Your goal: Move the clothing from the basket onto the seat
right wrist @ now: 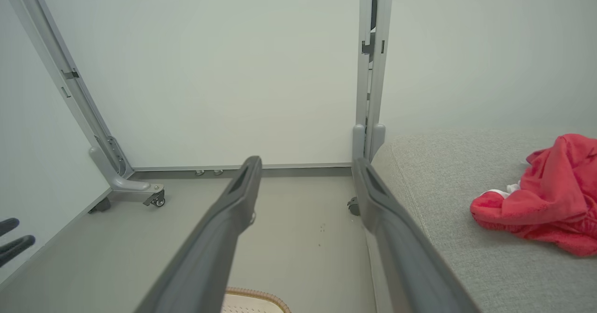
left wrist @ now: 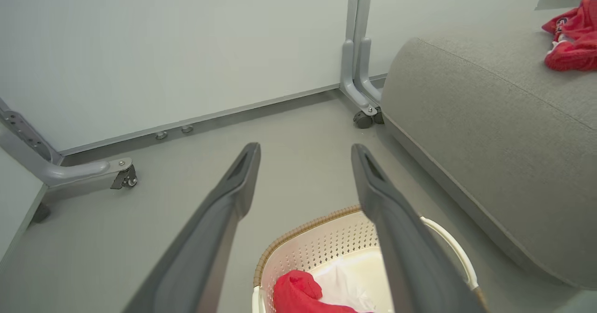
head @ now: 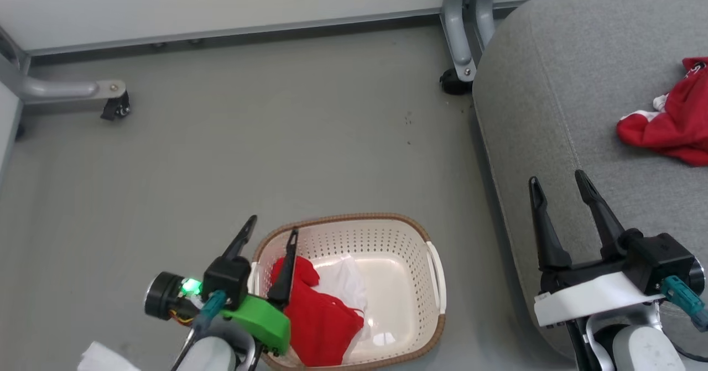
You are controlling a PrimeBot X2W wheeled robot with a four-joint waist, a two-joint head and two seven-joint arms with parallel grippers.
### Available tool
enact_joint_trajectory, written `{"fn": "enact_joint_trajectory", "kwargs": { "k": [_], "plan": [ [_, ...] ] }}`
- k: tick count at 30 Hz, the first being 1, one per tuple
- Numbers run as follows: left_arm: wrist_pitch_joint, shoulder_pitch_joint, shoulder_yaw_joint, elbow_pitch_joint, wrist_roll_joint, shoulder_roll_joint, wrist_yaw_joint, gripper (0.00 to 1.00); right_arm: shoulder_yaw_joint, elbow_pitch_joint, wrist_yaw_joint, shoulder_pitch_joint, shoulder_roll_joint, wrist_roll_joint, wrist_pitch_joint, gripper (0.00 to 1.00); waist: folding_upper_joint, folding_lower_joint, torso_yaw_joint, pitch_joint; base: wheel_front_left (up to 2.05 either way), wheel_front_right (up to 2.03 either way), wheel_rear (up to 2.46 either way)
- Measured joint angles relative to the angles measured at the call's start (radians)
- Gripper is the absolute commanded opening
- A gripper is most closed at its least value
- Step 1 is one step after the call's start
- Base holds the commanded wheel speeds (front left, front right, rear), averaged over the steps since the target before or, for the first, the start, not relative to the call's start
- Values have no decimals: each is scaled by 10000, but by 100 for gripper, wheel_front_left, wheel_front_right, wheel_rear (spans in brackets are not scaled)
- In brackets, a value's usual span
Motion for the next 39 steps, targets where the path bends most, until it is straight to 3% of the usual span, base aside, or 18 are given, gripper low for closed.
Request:
{"fn": "enact_joint_trajectory", "kwargs": {
  "k": [10, 17, 24, 39],
  "plan": [
    [556, -2499, -1933, 2984, 807, -222, -562, 100, 332, -67, 0, -1182, -4, 127, -558, 100, 0, 1, -303, 1796, 0, 0, 0],
    [1149, -4128, -3258, 5097, 1383, -299, -614, 100, 564, 190, 0, -1854, -6, 453, -957, 100, 0, 2, -635, 3196, 0, 0, 0],
    [1538, -4989, -4082, 6951, 1248, -167, -625, 100, 915, 648, 0, -2591, -13, 966, -1317, 100, 0, 2, -1143, 4477, 0, 0, 0],
    [2017, -6272, -5139, 8623, 1049, 485, -625, 100, 1442, 807, 0, -3332, -17, 2111, -1407, 100, 0, 2, -2598, 6470, 0, 0, 0]
  ]
}}
